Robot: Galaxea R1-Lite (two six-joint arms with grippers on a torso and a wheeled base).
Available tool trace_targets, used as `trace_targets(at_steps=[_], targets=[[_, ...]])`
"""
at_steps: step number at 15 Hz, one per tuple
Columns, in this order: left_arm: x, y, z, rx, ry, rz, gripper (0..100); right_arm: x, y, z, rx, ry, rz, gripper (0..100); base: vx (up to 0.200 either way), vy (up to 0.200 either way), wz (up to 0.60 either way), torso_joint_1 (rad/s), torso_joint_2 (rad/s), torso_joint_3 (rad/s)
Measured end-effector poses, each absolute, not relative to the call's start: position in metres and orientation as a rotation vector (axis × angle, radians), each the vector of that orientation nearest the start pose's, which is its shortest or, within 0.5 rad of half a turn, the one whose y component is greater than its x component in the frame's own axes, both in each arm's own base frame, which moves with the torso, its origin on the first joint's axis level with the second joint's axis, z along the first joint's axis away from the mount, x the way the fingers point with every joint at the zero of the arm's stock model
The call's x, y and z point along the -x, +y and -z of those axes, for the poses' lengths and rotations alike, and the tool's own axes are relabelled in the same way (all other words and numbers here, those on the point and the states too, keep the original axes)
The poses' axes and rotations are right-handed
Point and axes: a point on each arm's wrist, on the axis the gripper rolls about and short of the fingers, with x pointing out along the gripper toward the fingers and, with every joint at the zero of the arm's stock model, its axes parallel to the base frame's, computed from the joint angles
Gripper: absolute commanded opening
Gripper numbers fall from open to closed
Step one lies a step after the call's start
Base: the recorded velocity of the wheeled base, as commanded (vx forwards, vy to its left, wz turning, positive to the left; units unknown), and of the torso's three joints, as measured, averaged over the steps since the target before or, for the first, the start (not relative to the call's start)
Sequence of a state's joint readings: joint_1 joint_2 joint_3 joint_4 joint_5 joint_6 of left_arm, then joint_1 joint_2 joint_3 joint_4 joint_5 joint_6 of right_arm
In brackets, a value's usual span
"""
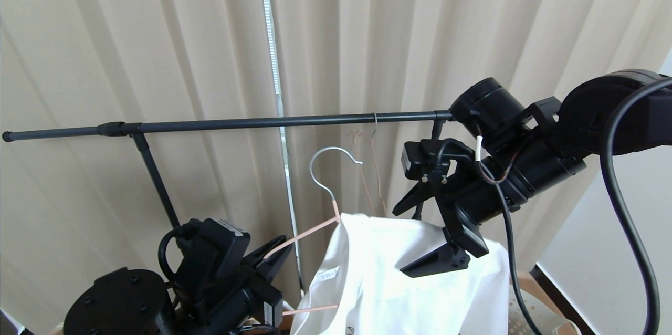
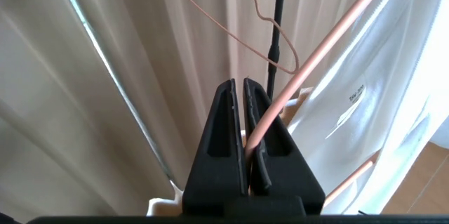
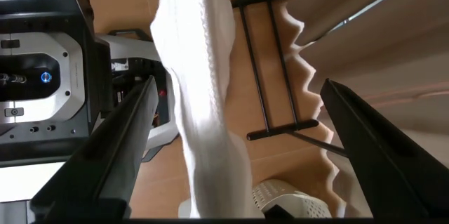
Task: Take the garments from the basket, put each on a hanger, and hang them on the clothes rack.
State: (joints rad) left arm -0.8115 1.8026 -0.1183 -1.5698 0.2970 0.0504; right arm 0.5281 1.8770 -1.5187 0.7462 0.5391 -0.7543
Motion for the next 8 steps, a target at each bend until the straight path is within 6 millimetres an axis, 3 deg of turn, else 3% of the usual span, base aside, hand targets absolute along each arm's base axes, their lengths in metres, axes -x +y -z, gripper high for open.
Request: trace_targets(at_steps=[7,8], targets=[[-0.1603,-0.1587,-0.0987,-0.109,0.083,0.514,0,-0.2769,0.174,-0.2054,0.598,0.742,-1.336,100,0.0,0.0,0.0,0.0,0.0,0.0],[-0.1603,-0.1588,-0.0987,-0.109,0.083,0.515,0,-0.2769,0.174,-0.2053,0.6,0.741,-1.336,0,0.0,0.0,0.0,0.0,0.0,0.0]])
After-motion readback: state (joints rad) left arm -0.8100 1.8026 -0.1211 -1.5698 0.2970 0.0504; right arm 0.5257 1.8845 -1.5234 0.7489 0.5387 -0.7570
